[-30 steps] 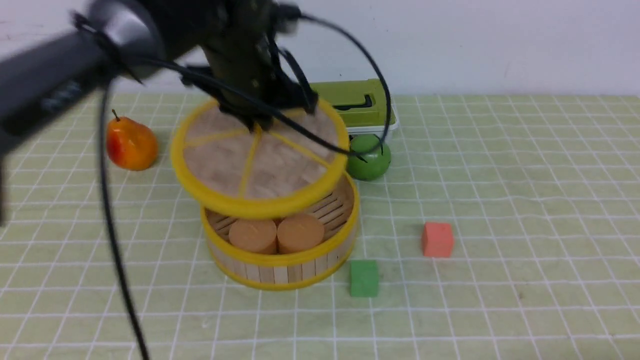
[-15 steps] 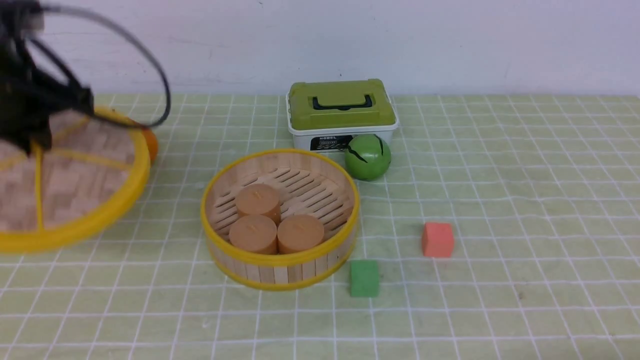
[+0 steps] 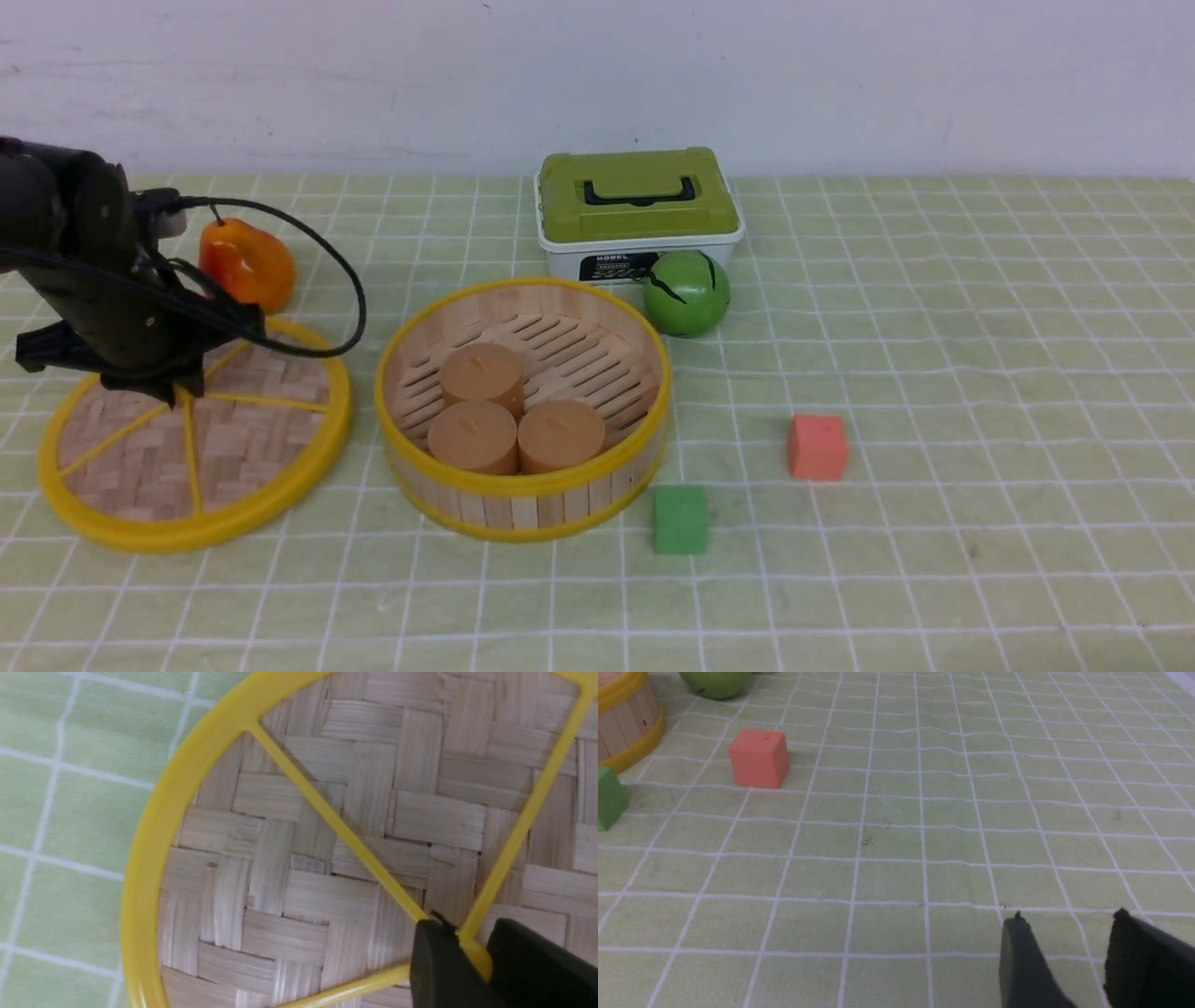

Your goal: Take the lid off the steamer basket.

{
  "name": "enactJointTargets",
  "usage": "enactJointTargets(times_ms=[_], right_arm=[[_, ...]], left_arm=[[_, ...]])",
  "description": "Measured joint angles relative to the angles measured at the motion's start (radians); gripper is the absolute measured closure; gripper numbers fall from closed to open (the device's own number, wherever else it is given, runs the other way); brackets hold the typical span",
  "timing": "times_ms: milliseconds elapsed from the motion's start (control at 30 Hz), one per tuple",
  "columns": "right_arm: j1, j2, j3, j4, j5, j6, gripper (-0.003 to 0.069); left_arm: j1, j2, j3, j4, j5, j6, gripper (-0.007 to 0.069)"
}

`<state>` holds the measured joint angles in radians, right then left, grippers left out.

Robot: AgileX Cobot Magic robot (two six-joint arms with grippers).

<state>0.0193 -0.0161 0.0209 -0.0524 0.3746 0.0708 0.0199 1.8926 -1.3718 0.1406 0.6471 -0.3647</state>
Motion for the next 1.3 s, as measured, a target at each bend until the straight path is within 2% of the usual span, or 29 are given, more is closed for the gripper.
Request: enactJointTargets(times_ms=[167, 267, 367, 467, 500, 567, 633, 833, 1100, 1300], right_arm=[[0.000, 0.000, 0.000, 0.000, 0.000, 0.000, 0.0418], [0.000, 0.000, 0.000, 0.000, 0.000, 0.000, 0.0418], [0.000, 0.000, 0.000, 0.000, 0.000, 0.000, 0.0418], [0.000, 0.000, 0.000, 0.000, 0.000, 0.000, 0.0418], [0.000, 0.000, 0.000, 0.000, 0.000, 0.000, 0.0418], [0.000, 0.000, 0.000, 0.000, 0.000, 0.000, 0.0418], [0.000, 0.000, 0.000, 0.000, 0.000, 0.000, 0.0418], [0.000, 0.000, 0.000, 0.000, 0.000, 0.000, 0.0418], [0.000, 0.000, 0.000, 0.000, 0.000, 0.000, 0.0418], [0.000, 0.000, 0.000, 0.000, 0.000, 0.000, 0.0418]], left_arm=[[0.000, -0.045, 0.000, -0.044, -0.013, 0.002, 0.0316], [0.000, -0.141, 0.004, -0.051, -0.011, 0.022, 0.0282], [0.000, -0.270, 0.006, -0.068, -0.008, 0.043, 0.0313], [0.000, -0.515, 0.012, -0.122, -0.050, 0.097, 0.0455], [0.000, -0.543, 0.016, -0.129, -0.055, 0.106, 0.0464], [0.000, -0.710, 0.057, -0.164, -0.106, 0.170, 0.0571], [0.000, -0.840, 0.119, -0.183, -0.135, 0.223, 0.0637], [0.000, -1.138, 0.382, -0.222, -0.164, 0.286, 0.0637], [0.000, -1.463, 0.788, -0.311, -0.216, 0.291, 0.0637], [0.000, -1.632, 1.033, -0.336, -0.175, 0.291, 0.0637]])
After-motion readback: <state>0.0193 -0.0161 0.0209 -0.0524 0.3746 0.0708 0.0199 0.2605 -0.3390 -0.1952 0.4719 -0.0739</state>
